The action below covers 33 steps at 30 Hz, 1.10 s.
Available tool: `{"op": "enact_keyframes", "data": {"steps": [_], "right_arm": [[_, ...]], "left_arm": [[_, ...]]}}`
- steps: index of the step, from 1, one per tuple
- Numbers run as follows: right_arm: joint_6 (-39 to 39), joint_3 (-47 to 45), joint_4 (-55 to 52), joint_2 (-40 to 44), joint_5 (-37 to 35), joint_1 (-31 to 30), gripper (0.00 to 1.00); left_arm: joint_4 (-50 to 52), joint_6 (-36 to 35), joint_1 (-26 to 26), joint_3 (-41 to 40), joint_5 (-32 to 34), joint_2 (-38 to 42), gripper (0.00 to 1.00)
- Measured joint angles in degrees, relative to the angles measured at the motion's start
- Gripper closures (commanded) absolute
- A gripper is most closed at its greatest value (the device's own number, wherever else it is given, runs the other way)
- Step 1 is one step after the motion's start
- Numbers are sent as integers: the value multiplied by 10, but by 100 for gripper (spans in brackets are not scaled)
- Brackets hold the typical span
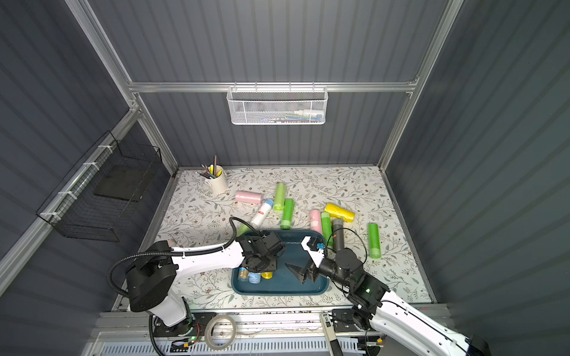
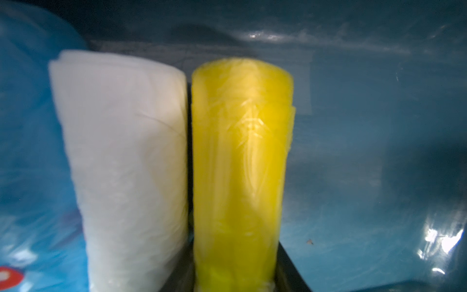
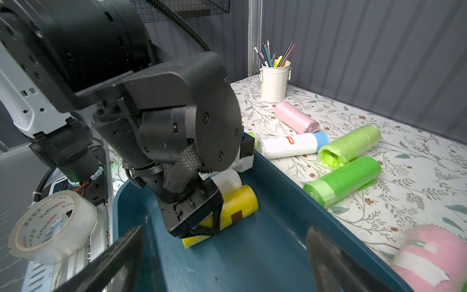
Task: Put the roll of trash bags into the storage box
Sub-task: Place the roll of trash bags in the storage box.
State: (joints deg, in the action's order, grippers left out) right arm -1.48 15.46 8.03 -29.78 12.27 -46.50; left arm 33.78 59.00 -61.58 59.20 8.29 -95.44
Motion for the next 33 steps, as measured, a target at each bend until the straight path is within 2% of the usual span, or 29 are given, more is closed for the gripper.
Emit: {"op": "enact_keyframes", "data": {"steps": [33], "right_arm": [[0, 0, 0, 0, 1, 0, 1]], "left_arm": [[15, -1, 0, 10, 2, 0, 55]]}}
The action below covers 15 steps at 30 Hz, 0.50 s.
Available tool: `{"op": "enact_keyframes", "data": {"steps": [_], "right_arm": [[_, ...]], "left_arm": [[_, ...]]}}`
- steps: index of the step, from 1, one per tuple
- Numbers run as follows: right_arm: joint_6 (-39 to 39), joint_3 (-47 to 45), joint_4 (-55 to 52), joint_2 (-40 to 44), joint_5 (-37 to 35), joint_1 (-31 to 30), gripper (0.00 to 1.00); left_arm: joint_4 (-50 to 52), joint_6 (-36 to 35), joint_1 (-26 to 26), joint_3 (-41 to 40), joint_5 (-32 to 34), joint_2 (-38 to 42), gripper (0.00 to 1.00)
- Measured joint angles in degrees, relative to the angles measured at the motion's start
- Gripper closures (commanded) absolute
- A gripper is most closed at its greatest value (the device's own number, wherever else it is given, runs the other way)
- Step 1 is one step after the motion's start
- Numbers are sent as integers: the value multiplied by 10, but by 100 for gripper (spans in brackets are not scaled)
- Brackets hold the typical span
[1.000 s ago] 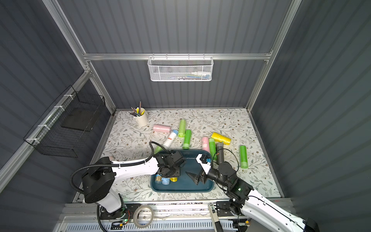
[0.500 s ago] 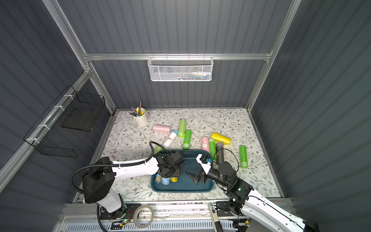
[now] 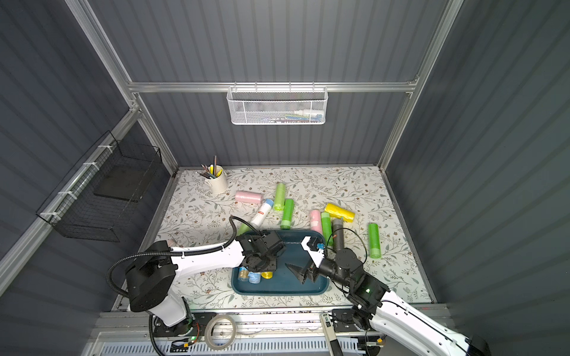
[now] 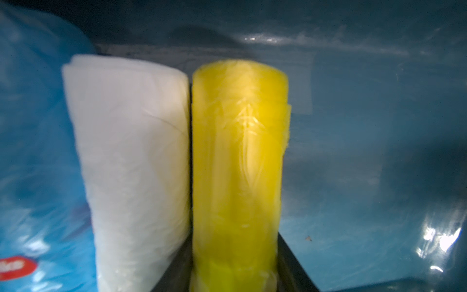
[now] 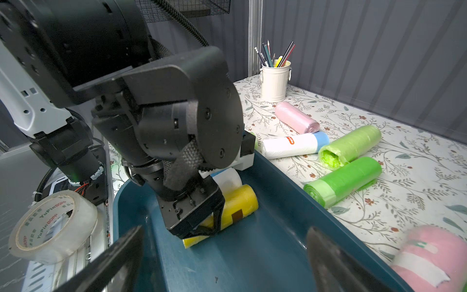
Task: Put the roll of trash bags into the storage box
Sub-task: Place the roll of trash bags in the storage box.
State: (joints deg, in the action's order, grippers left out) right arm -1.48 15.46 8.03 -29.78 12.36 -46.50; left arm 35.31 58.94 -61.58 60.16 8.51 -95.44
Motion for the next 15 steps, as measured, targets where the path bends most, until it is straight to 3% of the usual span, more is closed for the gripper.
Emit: {"op": "enact_keyframes", "data": {"steps": [15], "right_arm": [[0, 0, 0, 0, 1, 0, 1]], "left_arm": [[0, -6, 0, 5, 0, -9, 48]]}}
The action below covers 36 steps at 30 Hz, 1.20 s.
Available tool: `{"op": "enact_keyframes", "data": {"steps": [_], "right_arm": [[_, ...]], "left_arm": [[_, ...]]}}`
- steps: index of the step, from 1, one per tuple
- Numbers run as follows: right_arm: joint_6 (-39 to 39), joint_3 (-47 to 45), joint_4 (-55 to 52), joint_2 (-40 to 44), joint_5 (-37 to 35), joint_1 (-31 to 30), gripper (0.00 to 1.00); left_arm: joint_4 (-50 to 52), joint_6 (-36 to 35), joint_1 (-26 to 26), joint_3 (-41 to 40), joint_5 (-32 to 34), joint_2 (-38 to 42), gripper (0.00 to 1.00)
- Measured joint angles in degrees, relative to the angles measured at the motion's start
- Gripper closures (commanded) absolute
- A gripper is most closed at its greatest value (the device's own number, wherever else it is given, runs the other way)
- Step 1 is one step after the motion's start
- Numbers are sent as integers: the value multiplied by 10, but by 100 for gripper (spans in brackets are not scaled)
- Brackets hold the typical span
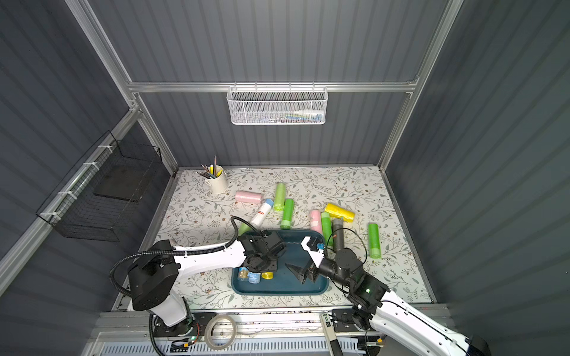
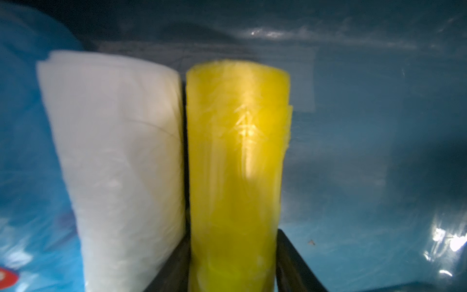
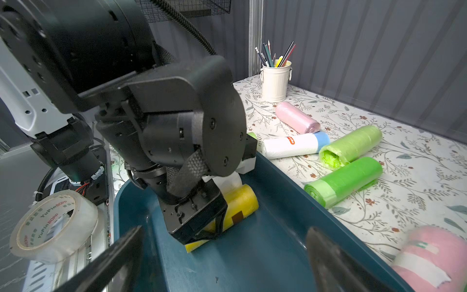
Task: Put the roll of trash bags into the storage box
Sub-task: Place the roll of trash bags in the storage box.
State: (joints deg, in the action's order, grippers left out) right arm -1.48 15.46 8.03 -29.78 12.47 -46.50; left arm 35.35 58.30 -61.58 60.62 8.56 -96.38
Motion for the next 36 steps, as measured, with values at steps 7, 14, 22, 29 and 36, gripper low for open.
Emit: {"op": "enact_keyframes", "data": {"steps": [7, 14, 22, 29, 36], "right_arm": [[0, 0, 0, 0, 0, 0, 1], [0, 0, 0, 0, 0, 0, 1], [0, 0, 0, -5, 0, 0, 1], [0, 0, 0, -7, 0, 0, 1], [0, 0, 0, -10, 0, 0, 1]], "left_arm": [[17, -5, 0, 12, 7, 2, 46], [37, -11, 0, 23, 14, 22, 46], [80, -27, 0, 65, 30, 29, 46], [136, -50, 0, 117, 96, 75, 45], [146, -85, 27, 129, 214, 155, 16]]}}
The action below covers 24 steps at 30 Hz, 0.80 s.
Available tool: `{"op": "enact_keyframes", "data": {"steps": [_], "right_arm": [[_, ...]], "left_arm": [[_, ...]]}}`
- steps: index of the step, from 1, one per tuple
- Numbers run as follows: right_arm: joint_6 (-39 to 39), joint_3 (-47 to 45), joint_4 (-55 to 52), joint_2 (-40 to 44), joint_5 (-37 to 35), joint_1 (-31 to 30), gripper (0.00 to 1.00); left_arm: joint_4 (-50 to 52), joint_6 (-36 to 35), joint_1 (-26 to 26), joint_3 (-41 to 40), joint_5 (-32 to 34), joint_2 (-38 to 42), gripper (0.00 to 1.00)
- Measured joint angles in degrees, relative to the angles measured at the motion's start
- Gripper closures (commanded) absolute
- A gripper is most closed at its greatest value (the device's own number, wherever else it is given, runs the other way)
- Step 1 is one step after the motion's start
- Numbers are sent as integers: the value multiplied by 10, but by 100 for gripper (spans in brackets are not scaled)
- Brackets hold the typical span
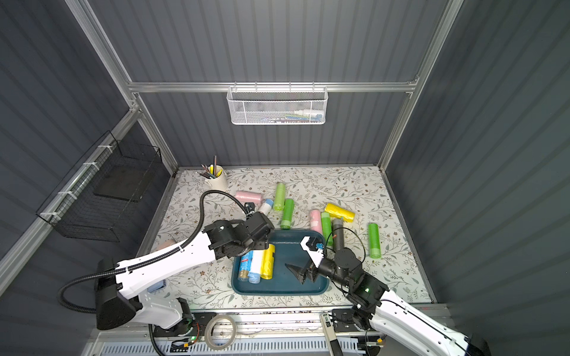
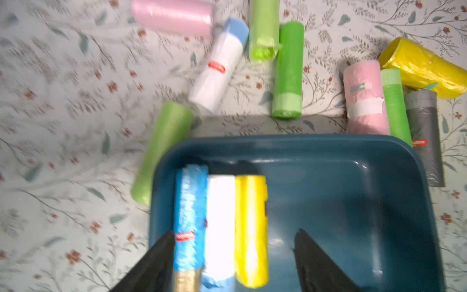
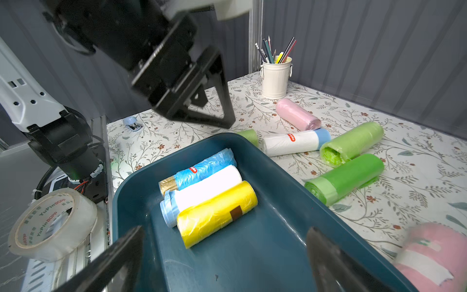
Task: Put the roll of trash bags into the storage box
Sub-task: Place the roll of trash bags in the storage box.
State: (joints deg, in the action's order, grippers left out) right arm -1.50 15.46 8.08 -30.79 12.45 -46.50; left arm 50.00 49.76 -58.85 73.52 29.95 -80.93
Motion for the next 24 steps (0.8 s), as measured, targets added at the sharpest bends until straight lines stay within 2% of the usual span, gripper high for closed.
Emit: {"op": "enact_keyframes", "data": {"steps": [1, 3, 8, 13, 16, 18, 21, 24], "right_arm": [[0, 0, 0, -1, 0, 0, 1], [0, 0, 1, -6, 0, 0, 1], [-5, -1, 11, -19, 0, 0, 1], [-11, -10, 32, -30, 0, 0, 1], [-13, -19, 44, -33, -5, 0, 1], [-15, -21, 47, -31, -11, 0, 1], [-15, -25, 56, -23, -19, 1, 1], [-15, -28, 60, -18, -22, 4, 1]], "left_arm": [[-11, -10, 15, -3, 5, 9, 14], [-38, -33, 61, -12, 7, 16, 1], [-87, -71, 170, 16, 1, -51, 0], [-101, -65, 201, 148, -1, -190, 0], [-92, -32, 218, 258, -17, -275, 1], [-86, 2, 235, 312, -35, -318, 6], [-82, 63, 268, 334, -69, -356, 14], [-76, 122, 293, 334, -96, -388, 17]]}}
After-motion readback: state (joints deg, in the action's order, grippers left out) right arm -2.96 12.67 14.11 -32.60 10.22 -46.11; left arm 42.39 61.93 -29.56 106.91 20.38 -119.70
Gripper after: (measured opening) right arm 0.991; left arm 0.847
